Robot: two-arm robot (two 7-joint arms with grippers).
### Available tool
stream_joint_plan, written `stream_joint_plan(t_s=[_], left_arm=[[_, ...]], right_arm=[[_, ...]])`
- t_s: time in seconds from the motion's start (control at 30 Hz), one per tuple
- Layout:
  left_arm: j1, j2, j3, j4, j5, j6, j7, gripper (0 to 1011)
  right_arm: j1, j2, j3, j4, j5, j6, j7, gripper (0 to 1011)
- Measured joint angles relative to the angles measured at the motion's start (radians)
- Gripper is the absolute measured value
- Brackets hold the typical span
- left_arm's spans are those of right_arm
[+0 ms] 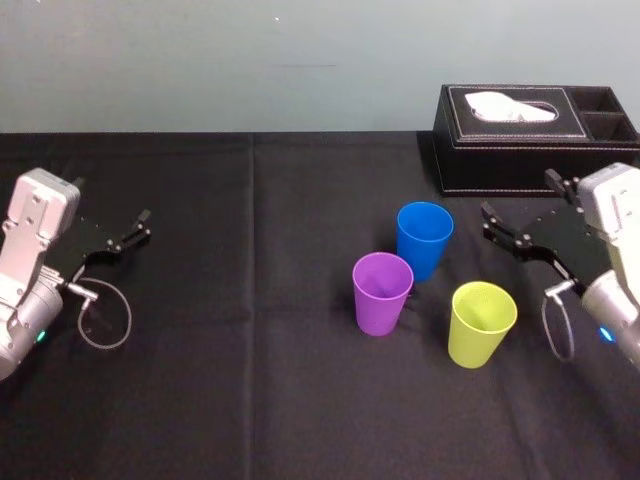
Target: Stack the three plastic cups sequentially using one hand.
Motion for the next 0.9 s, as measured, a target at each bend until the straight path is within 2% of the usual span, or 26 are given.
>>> stream_joint_plan(t_s=[0.3, 0.43, 0.67, 0.9], left_arm=[[0.000, 0.000, 0.000, 0.000, 0.000, 0.000, 0.000, 1011], [0.000, 0.000, 0.000, 0.000, 0.000, 0.000, 0.000, 1012], [0.000, 0.000, 0.000, 0.000, 0.000, 0.000, 0.000, 1011], [0.000, 0.000, 0.000, 0.000, 0.000, 0.000, 0.000, 1011]], right_arm=[[-0.170, 0.068, 0.100, -0.144, 0.090, 0.004, 0.031, 1000], [-0.268, 0.096, 0.146, -0.202, 0.133, -0.015, 0.055, 1000], [-0.402, 0.110, 0.195, -0.262, 0.162, -0.064, 0.068, 1000], [-0.499, 0.122, 0.236, -0.294, 0.192, -0.073, 0.090, 1000]])
